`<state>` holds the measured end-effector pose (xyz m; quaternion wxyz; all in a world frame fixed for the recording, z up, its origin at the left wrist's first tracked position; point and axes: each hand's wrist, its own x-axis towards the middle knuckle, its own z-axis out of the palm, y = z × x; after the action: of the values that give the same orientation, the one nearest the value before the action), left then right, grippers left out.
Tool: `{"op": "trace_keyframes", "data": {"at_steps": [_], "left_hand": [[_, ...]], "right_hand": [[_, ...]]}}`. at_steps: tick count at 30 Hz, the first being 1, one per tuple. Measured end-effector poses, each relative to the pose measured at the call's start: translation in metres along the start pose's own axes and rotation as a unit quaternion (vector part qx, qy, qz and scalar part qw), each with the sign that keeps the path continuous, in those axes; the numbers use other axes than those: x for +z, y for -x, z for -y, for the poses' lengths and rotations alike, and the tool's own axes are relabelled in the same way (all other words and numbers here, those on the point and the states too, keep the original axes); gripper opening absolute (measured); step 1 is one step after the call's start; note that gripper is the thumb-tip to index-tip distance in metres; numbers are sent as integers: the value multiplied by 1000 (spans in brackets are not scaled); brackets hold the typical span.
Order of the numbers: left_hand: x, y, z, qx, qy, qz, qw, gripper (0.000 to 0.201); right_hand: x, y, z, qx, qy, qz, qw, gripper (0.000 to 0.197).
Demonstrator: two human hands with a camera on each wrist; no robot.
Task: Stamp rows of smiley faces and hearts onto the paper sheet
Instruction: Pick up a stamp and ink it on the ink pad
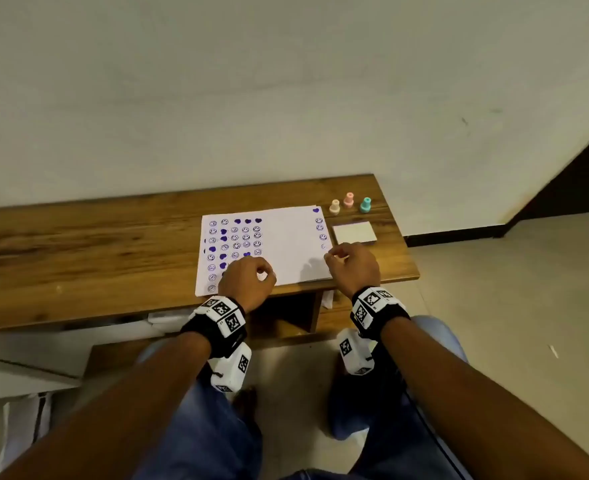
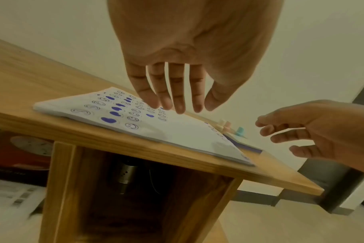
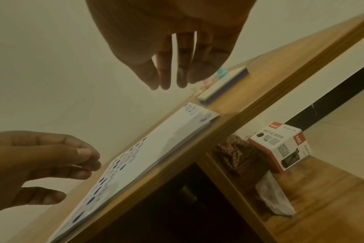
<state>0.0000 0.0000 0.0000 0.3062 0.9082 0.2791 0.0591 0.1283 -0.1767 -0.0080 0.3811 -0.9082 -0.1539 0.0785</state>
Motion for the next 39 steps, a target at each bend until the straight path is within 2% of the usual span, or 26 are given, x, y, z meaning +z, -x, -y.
{"op": "trace_keyframes", "data": {"at_steps": [6, 10, 15, 18, 25, 32, 36, 39], "left_hand": [[28, -28, -20, 43, -48, 16, 998, 24], [44, -50, -29, 61, -90, 46, 993, 34], [58, -63, -28, 48, -138, 112, 983, 45], [64, -62, -26, 54, -168, 110, 978, 48], [63, -62, -26, 48, -163, 107, 980, 48], [62, -60, -27, 51, -162, 108, 979, 49], [60, -63, -31, 40, -176, 115, 977, 48], [59, -68, -41, 48, -183, 106, 976, 46]], "right_hand": [[-11, -42, -21, 99, 43, -18, 994, 54], [-13, -72, -25, 122, 108, -15, 987, 69], [0, -87, -30, 140, 146, 30, 979, 88], [5, -85, -32, 135, 163, 38, 977, 88], [3, -71, -30, 135, 130, 28, 982, 81], [-26, -70, -39, 151, 70, -1, 986, 81], [-50, -72, -50, 185, 48, -14, 982, 79], [-61, -69, -56, 216, 43, 2, 975, 78]]}}
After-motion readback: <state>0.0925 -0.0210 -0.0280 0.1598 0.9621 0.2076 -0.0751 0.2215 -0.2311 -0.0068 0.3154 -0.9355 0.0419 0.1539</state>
